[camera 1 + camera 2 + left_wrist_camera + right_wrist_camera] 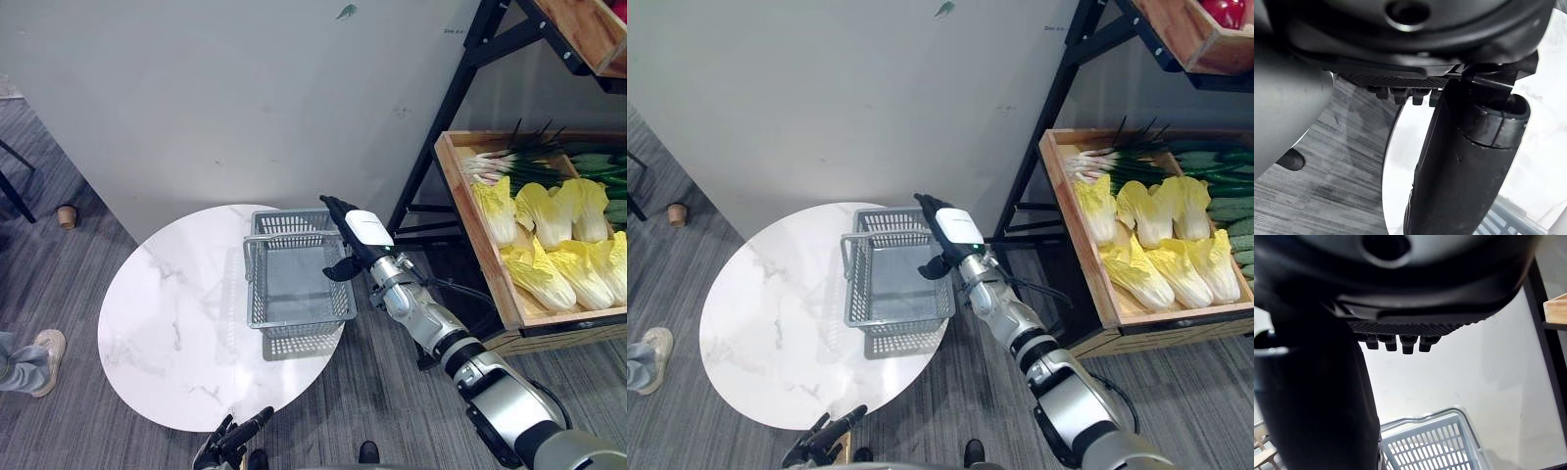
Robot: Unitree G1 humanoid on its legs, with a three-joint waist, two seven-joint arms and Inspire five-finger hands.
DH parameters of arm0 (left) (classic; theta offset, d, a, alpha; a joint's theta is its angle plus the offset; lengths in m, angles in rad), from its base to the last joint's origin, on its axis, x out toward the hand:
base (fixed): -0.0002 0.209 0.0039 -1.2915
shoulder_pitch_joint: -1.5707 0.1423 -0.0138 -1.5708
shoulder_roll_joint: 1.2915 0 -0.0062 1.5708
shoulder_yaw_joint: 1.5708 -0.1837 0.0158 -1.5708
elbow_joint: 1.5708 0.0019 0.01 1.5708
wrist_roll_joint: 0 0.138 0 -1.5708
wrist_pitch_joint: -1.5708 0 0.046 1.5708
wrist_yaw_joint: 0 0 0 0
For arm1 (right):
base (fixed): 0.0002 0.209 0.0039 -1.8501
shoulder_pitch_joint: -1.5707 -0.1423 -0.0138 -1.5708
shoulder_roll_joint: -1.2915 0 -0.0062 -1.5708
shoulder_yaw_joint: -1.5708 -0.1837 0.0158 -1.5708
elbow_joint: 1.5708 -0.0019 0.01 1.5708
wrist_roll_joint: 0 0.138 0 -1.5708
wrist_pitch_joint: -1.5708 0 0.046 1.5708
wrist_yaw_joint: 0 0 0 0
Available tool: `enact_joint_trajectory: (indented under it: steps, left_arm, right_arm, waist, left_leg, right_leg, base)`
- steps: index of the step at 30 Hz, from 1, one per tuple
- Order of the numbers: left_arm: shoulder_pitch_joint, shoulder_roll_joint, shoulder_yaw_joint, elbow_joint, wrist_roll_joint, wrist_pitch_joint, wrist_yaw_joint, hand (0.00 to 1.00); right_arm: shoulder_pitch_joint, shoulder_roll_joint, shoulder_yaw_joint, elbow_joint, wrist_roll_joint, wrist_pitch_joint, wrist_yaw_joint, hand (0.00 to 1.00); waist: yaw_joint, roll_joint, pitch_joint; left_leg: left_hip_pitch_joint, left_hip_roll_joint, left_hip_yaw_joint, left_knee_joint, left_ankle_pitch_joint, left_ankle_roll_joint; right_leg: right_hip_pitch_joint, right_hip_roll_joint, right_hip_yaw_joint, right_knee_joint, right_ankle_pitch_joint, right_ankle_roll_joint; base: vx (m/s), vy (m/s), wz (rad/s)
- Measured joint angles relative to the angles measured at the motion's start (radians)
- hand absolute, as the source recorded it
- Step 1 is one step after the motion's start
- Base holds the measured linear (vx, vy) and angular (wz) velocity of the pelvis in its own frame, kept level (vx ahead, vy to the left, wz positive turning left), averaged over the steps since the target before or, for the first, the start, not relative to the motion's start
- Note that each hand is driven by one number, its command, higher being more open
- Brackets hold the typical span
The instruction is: Pick vegetable in the basket
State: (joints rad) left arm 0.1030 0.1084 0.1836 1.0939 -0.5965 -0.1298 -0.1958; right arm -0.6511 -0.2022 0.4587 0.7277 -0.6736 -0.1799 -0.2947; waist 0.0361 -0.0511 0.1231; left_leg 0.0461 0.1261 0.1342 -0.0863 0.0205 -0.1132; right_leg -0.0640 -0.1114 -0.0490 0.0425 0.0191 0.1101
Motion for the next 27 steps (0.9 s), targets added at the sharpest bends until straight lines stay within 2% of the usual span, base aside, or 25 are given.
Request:
enact_joint_trajectory:
  steps: [1,8,12,20,23,27]
  left_arm:
    - [0.000,-0.001,0.003,-0.004,0.000,0.000,0.000,1.00]
    - [0.013,-0.015,0.038,-0.022,-0.001,-0.001,0.001,1.00]
    - [0.014,-0.022,0.037,-0.046,-0.001,-0.001,-0.001,1.00]
    - [0.012,-0.030,0.035,-0.102,-0.006,-0.001,-0.005,1.00]
    - [0.011,-0.029,0.032,-0.115,-0.009,0.000,-0.009,1.00]
    - [0.010,-0.029,0.031,-0.131,-0.029,0.001,-0.018,1.00]
  right_arm:
    - [-0.013,0.006,0.001,0.011,0.003,0.015,0.014,1.00]
    - [-0.055,0.023,0.042,0.034,0.005,0.079,0.074,1.00]
    - [-0.086,0.044,0.045,0.071,0.002,0.113,0.109,1.00]
    - [-0.161,0.047,0.082,0.073,-0.087,0.163,0.196,1.00]
    - [-0.228,0.024,0.114,0.074,-0.109,0.206,0.225,1.00]
    - [-0.313,-0.034,0.114,0.082,-0.105,0.236,0.228,1.00]
  waist:
    - [0.013,-0.001,0.005]
    - [0.029,0.002,0.029]
    - [0.050,0.002,0.040]
    - [0.074,0.003,0.093]
    - [0.080,0.003,0.110]
    - [0.095,0.008,0.127]
  left_leg:
    - [-0.003,0.000,-0.004,0.000,0.001,0.000]
    - [-0.019,-0.004,-0.025,0.000,0.006,0.002]
    - [-0.029,-0.004,-0.038,0.000,0.011,0.002]
    - [-0.055,-0.004,-0.074,0.000,0.027,0.000]
    - [-0.074,-0.002,-0.079,0.000,0.034,0.000]
    - [-0.099,0.003,-0.079,0.004,0.038,-0.001]
  right_leg:
    - [0.000,0.000,-0.004,-0.001,0.000,0.000]
    - [0.001,-0.007,-0.029,-0.005,0.000,0.000]
    - [0.000,-0.009,-0.041,-0.006,0.000,0.000]
    - [-0.004,-0.012,-0.076,-0.006,0.001,0.000]
    - [-0.011,-0.008,-0.076,-0.026,0.017,-0.004]
    - [-0.029,-0.002,-0.074,-0.037,0.030,-0.011]
  base:
    - [0.02,0.007,0.09]
    - [0.02,0.014,0.10]
    - [0.01,0.014,0.11]
    - [-0.01,0.011,0.13]
    - [-0.01,0.011,0.04]
    - [0.00,0.000,0.00]
